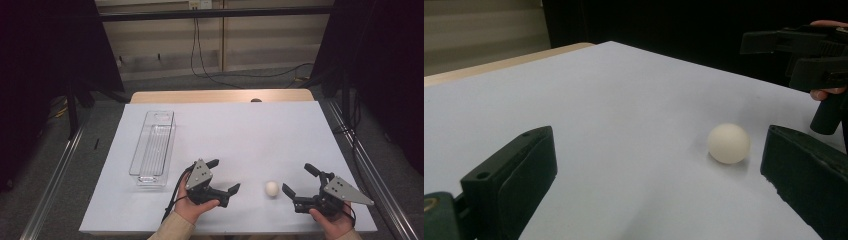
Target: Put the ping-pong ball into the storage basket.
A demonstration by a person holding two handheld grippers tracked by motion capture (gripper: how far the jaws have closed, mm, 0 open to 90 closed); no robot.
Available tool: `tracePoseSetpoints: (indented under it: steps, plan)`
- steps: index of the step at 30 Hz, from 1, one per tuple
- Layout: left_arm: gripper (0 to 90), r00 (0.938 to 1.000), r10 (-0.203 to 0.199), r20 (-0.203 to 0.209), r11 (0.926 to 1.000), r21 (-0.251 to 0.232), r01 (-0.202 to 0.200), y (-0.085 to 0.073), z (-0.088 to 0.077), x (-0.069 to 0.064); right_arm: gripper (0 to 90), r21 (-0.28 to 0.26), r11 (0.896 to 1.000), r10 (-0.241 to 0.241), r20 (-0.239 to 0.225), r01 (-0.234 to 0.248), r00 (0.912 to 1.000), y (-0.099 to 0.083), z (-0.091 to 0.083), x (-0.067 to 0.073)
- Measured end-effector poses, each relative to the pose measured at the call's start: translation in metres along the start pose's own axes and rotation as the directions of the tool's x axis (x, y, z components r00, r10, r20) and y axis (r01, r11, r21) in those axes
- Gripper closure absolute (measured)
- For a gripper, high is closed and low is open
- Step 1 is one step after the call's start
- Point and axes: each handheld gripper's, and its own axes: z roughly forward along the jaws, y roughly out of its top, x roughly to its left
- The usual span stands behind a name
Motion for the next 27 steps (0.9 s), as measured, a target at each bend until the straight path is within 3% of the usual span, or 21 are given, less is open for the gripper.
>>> tracePoseSetpoints:
  steps: [16, 19, 27]
  plan:
    - [1.6, 0.9994, -0.021, 0.026, 0.9995, 0.023, 0.021, 0.000, 0.010, -0.005, 0.8, -0.001, 1.000, 0.000, -0.009, 0.000, 1.0000, 0.000, 0.000, 0.000]
    - [1.6, 0.9992, 0.002, 0.039, 0.9991, 0.043, -0.003, 0.000, 0.010, -0.005, 0.7, -0.001, 1.000, 0.001, -0.008, -0.002, 1.0000, 0.000, 0.000, 0.000]
    - [1.7, 0.9992, -0.005, 0.039, 0.9988, 0.048, 0.003, 0.001, 0.015, -0.007, 0.9, -0.003, 1.000, -0.008, -0.019, 0.008, 0.9998, 0.001, -0.001, -0.001]
